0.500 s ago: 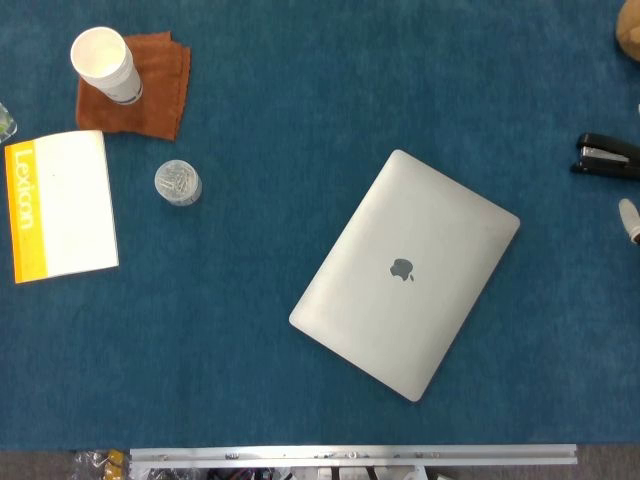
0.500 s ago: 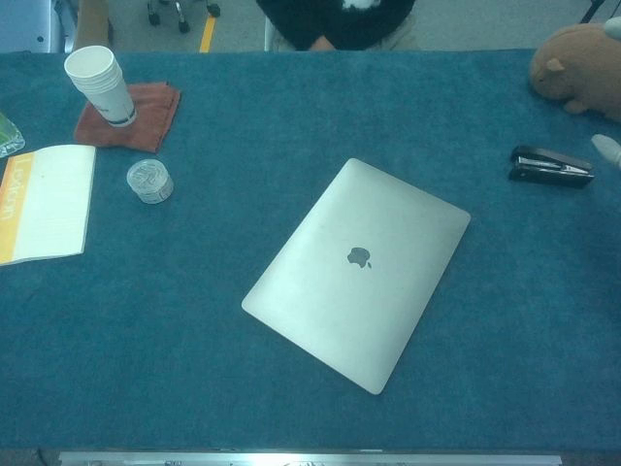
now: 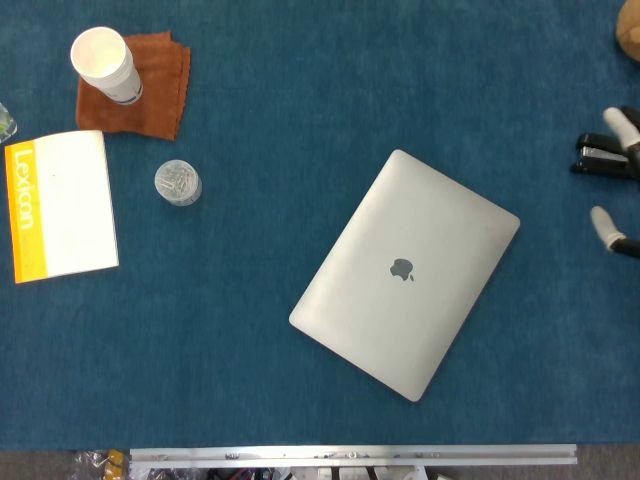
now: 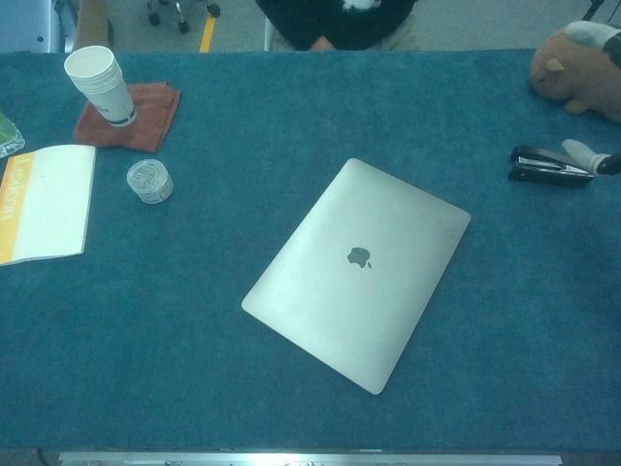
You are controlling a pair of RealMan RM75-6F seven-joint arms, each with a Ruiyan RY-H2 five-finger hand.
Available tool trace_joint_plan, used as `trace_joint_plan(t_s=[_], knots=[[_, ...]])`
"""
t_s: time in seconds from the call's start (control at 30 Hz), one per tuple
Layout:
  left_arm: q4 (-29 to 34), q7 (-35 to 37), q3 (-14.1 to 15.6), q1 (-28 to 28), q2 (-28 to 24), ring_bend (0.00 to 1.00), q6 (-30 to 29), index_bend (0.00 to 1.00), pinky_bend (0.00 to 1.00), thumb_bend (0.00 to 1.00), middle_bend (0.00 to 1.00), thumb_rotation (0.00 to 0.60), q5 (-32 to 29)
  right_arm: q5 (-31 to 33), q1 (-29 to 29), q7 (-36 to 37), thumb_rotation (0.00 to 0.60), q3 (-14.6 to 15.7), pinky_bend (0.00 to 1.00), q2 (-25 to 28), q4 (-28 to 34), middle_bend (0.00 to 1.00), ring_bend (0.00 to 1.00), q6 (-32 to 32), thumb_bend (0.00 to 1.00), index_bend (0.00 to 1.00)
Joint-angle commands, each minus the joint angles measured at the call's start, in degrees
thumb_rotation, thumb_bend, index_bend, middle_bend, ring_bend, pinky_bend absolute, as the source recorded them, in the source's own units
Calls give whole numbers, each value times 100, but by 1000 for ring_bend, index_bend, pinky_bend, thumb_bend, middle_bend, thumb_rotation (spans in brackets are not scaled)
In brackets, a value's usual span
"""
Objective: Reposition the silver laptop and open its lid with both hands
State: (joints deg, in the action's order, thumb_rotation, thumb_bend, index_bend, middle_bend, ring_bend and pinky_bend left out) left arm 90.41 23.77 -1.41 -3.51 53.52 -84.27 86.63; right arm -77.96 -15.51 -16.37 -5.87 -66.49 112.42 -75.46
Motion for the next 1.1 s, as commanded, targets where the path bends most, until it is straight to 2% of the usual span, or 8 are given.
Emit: trace_joint_plan(t_s=[0.03, 0.2, 0.43, 0.87, 1.1], knots=[[31, -40, -11, -25, -59, 17, -6, 128, 69, 383, 96, 600, 37, -224, -214, -54, 600, 48, 103, -11, 100, 50, 37, 297, 229, 0], [83, -5, -20, -42, -124, 17, 8, 128, 69, 383, 96, 600, 36, -410, -556, -169, 600, 179, 103, -108, 196, 50, 37, 904, 117, 0], [65, 85, -5, 7, -176, 17, -26, 128, 69, 384, 96, 600, 3, -584, -943, -353, 600, 392, 103, -575, 68, 50, 34, 1569, 7, 0], [36, 108, 34, 97, -241, 17, -57, 128, 69, 384, 93, 600, -50, -850, -1217, -706, 600, 865, 103, -1354, -342, 44, 19, 2129, 0, 0], [-15, 144, 51, 137, -222, 17, -76, 128, 69, 384, 93, 600, -57, -877, -1269, -868, 600, 1105, 103, -1592, -595, 40, 15, 2334, 0, 0]])
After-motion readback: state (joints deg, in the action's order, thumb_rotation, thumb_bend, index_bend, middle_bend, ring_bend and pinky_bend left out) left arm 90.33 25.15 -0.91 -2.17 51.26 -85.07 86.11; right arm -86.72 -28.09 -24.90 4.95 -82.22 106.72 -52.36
